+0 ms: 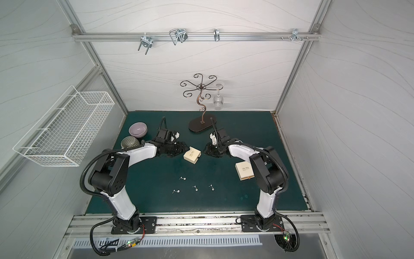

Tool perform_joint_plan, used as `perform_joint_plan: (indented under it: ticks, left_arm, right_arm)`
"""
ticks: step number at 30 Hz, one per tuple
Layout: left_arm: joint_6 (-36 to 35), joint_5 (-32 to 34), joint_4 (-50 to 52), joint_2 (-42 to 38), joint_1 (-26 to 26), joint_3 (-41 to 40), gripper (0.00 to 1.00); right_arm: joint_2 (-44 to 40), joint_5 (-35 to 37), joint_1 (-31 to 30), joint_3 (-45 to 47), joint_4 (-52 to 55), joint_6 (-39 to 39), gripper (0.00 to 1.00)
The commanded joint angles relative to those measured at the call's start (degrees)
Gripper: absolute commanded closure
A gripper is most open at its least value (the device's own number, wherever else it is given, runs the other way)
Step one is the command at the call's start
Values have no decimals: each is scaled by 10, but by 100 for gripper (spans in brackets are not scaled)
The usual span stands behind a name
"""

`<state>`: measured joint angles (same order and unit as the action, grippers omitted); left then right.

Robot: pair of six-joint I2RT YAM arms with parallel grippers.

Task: Place the earrings into the drawer-style jewelry box
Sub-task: Open the drawer in the jewelry box.

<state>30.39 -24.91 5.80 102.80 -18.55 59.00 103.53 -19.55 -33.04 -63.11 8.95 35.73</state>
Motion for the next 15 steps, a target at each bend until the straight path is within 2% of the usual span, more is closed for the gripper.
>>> perform_joint_plan:
  ticks: [1, 15]
  left_arm:
    - [25, -26, -47, 8, 0, 17, 29]
    - [68, -59, -88, 19, 0, -6, 36]
  right_arm:
    - [14, -4, -15, 10, -63, 33, 56]
    - [67, 8, -37, 38, -162, 108, 71]
